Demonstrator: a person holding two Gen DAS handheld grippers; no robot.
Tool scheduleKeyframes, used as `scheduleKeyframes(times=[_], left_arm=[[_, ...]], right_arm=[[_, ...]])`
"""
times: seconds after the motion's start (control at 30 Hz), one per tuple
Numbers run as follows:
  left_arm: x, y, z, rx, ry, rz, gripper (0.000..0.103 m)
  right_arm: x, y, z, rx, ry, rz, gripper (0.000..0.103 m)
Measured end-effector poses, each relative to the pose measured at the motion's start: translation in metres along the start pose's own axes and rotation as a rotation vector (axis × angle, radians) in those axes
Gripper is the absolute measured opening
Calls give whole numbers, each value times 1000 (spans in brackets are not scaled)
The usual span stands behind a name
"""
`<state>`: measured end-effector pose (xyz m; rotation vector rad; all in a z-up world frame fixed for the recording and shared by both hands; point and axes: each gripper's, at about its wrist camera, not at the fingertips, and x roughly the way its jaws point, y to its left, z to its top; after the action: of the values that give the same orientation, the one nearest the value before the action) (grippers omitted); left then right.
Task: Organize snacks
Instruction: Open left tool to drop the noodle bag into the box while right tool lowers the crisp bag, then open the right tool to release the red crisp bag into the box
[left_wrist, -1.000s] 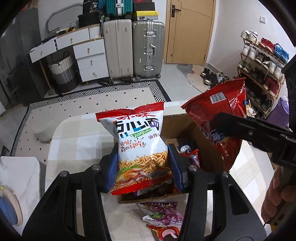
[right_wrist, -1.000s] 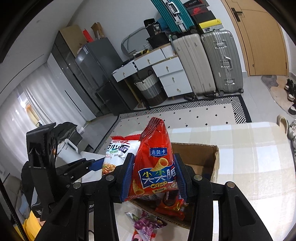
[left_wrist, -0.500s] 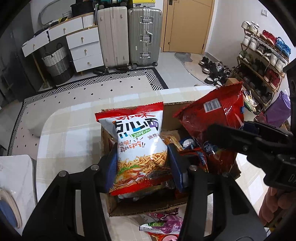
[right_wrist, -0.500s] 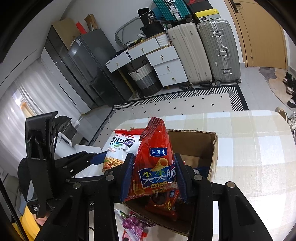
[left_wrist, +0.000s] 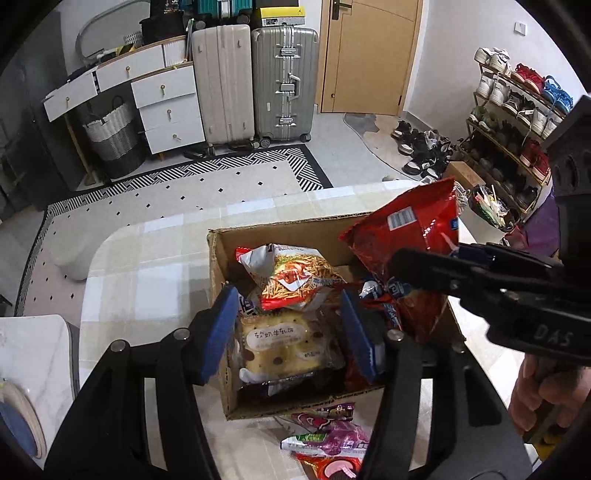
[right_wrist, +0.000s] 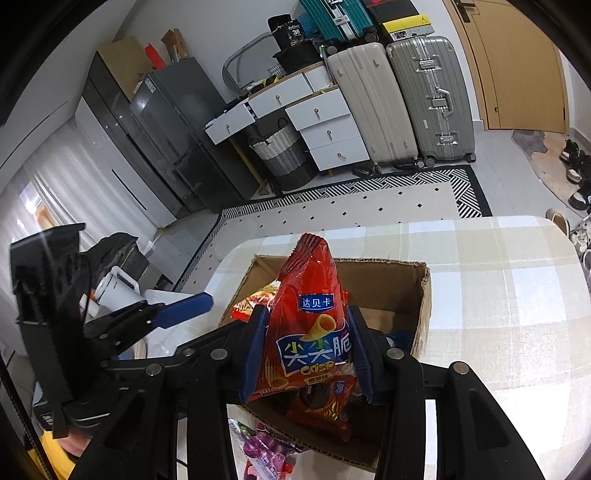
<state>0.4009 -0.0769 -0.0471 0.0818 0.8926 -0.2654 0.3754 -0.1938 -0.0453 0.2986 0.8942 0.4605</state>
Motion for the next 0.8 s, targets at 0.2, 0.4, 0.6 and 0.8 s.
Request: scheduleKeyframes(times=[0.2,0.4,0.6,0.8], left_arm=[[-16,-7,-4,9,-4,11,62],[-28,-7,-10,14,-5,16,63],[-41,-5,-12,10,-13,36,71],[-58,-3,-17,2,-22,43,73]], right_arm=[[2,4,1,-8,10,-22,43],[6,8,3,-33,28,-72,43],[8,8,4,-43,35,-102,48],[-11,9,2,-27,-5,-80,48]])
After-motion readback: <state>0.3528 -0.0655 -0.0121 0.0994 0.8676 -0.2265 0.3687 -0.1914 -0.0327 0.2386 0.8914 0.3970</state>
